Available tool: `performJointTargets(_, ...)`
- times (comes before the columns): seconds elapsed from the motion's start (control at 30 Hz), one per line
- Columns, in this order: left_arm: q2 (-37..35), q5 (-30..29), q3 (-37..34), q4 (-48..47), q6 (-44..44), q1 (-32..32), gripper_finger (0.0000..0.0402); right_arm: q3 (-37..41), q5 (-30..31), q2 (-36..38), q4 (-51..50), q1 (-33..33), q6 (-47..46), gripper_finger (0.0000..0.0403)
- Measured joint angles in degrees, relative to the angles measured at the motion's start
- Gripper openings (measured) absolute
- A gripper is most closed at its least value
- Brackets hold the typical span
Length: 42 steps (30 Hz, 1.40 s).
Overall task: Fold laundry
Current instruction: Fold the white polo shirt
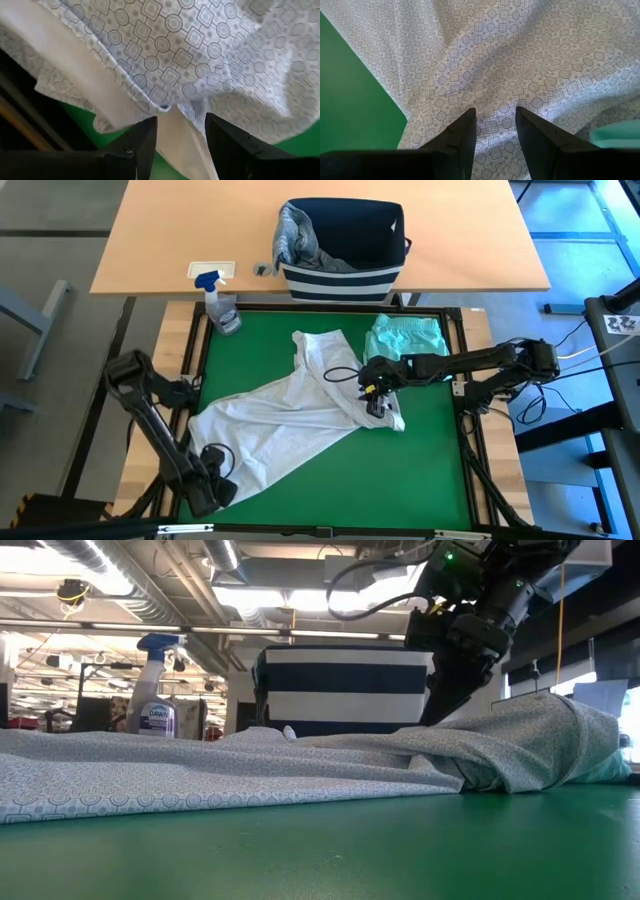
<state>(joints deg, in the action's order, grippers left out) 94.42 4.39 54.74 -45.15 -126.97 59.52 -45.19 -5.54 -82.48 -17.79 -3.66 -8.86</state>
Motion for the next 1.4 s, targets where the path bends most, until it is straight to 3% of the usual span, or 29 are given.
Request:
performJointTargets(0.23, 1.60, -0.23, -0.03, 1.88, -0.01, 0.59, 0.0137, 0.00, 0.82, -0.02, 0.10, 0.00, 0.08, 0.0138)
performJointTargets(0.53, 1.65, 1.41, -0.02, 5.10, -0.18, 3.11, 0.0008, 0.04, 2.45, -4.66, -0.86, 0.00, 0.50, 0.0138)
performJointTargets(0.87, 1.63, 13.57, -0.03, 13.85, -3.22, 7.81, 0.0005, 0.02, 8.13, -8.47, -5.11, -0.07, 0.61, 0.0138)
performJointTargets(1.1, 1.63, 11.73, -0.03, 13.01, -1.71, 8.81, 0.0015, 0.02, 8.59, -8.50, -4.80, -0.08, 1.57, 0.0138)
performJointTargets(1.3, 0.31, 10.86, 0.44, 13.13, -0.12, 8.79, 0.0065, -1.64, 7.57, -8.03, -7.06, -0.10, 1.54, 0.0138)
performJointTargets(1.4, -2.22, 7.38, 1.27, 13.12, -1.17, 8.95, 0.0088, -4.93, 7.07, -6.36, -10.16, -0.07, 1.61, 0.0138)
